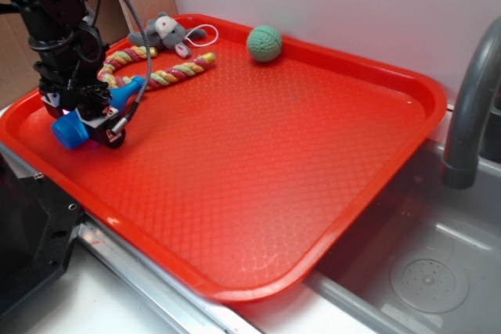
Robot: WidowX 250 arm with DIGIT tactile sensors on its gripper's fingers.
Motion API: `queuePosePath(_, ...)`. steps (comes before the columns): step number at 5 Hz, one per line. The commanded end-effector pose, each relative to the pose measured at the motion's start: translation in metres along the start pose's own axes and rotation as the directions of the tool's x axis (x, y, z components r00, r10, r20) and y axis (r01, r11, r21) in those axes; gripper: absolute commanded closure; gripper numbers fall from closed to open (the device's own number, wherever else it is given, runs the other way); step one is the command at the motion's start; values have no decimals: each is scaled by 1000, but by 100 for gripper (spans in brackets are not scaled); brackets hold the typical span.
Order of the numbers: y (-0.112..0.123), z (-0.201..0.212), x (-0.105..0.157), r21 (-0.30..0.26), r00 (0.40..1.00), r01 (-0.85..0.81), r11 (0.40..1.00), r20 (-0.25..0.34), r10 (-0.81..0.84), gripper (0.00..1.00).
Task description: Grab the blue bottle.
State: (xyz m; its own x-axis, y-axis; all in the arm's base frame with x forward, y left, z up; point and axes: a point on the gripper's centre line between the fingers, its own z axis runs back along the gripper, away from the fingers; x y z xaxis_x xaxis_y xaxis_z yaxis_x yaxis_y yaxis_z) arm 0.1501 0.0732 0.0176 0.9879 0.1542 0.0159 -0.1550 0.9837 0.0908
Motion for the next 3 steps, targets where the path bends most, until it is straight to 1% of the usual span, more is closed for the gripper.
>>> queuePosePath(1, -55, 69, 22, -46, 992, 129, 991, 25, -128, 100)
queuePosePath(2, -76, 100, 25, -135, 981, 189, 973, 57, -183, 100)
queuePosePath(3, -94, 140, 20, -198, 966, 251, 948, 113, -232, 100)
